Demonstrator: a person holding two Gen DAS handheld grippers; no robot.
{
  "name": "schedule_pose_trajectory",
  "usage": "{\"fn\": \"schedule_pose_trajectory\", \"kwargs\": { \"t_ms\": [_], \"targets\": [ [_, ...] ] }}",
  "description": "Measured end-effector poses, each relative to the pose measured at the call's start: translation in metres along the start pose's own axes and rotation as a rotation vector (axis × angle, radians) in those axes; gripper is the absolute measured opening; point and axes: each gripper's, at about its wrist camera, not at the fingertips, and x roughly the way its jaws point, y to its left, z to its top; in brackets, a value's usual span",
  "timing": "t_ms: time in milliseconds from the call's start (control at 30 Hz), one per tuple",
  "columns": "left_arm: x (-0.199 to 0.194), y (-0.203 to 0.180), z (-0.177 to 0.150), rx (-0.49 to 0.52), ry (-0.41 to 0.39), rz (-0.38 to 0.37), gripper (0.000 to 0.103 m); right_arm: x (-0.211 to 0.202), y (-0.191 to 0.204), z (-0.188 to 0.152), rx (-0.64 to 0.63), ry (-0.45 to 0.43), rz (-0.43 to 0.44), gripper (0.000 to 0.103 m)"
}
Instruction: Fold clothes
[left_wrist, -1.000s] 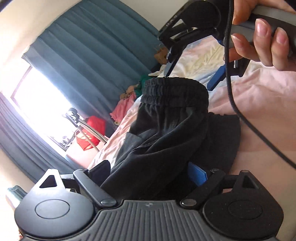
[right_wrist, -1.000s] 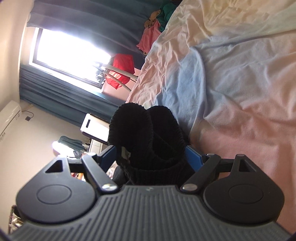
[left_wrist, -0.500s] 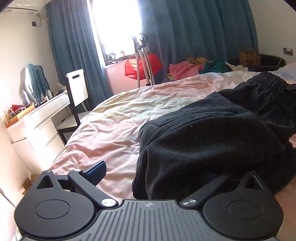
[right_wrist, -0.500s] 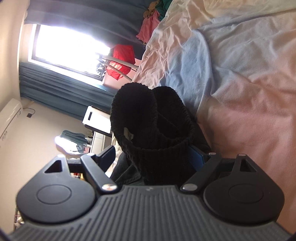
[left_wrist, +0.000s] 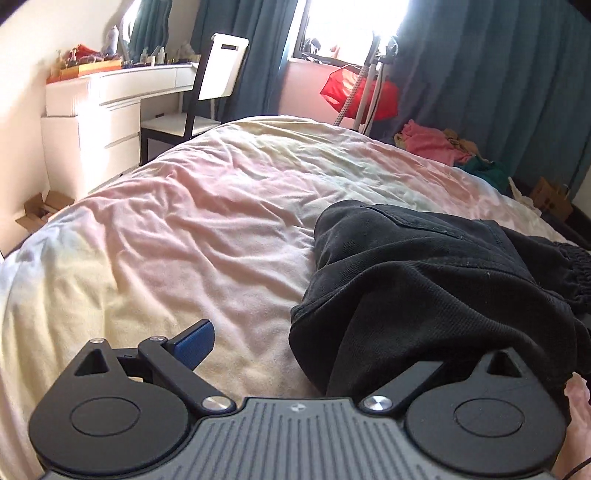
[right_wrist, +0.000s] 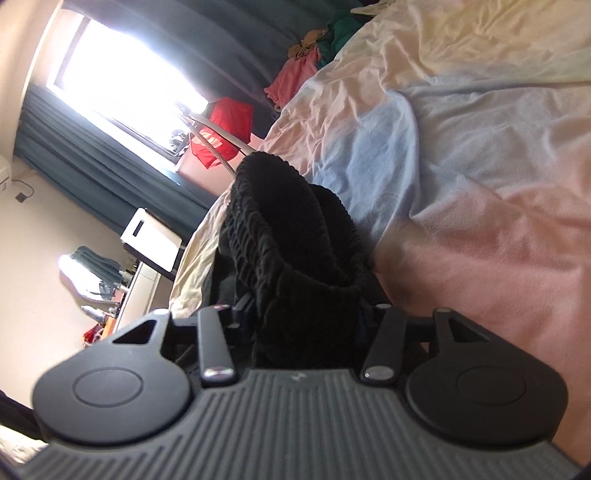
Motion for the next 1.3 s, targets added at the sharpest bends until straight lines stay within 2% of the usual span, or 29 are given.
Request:
{"fn": "schedule_pose_trajectory", "kwargs": {
  "t_ms": [133, 267, 367, 633, 667, 733, 767, 800, 900, 1000, 1133, 1300],
  "targets": [
    [0.0, 0.005, 0.001, -0.021, -0.009, -0.002, 0.099, -0.008, 0.005, 0.004, -0.046, -0.036, 0.02, 0.043],
    [0.0, 0.009, 0.001, -0.028, 0.0, -0.003, 0.099, 0.008, -0.023, -0.005, 0.015, 0.025, -0.05, 0.042],
    [-0.002, 0.007, -0.001, -0.015, -0.004, 0.005, 0.099, 0.011, -0.032, -0.01, 0.036, 0.033, -0.055, 0.042],
    [-0.003, 0.012, -0.002, -0.051, 0.014, -0.005, 0.099, 0.009, -0.027, -0.008, 0.032, 0.053, -0.035, 0.049],
    [-0.003, 0.013, -0.002, -0.056, 0.017, -0.007, 0.099, 0.008, -0.025, -0.007, 0.013, 0.054, -0.046, 0.052],
    [-0.003, 0.014, -0.002, -0.063, 0.019, -0.008, 0.099, 0.007, -0.02, -0.005, -0.025, 0.057, -0.069, 0.065],
    [-0.004, 0.014, -0.001, -0.063, 0.019, -0.007, 0.099, 0.007, -0.02, -0.004, -0.044, 0.054, -0.102, 0.084],
    [-0.004, 0.014, -0.001, -0.062, 0.017, -0.007, 0.099, 0.007, -0.02, -0.004, -0.063, 0.051, -0.135, 0.091],
    [-0.006, 0.014, -0.002, -0.059, 0.007, 0.005, 0.099, 0.013, -0.033, -0.004, 0.021, 0.095, -0.086, 0.09],
    [-0.005, 0.017, -0.001, -0.079, 0.016, 0.0, 0.099, 0.023, -0.055, -0.005, 0.171, 0.154, 0.003, 0.09],
    [-0.005, 0.019, -0.001, -0.092, 0.019, 0.001, 0.099, 0.037, -0.062, -0.004, 0.201, 0.191, 0.063, 0.095],
    [-0.003, 0.023, 0.0, -0.119, 0.031, -0.003, 0.099, 0.052, -0.048, -0.006, 0.108, 0.25, 0.105, 0.096]
  ]
}}
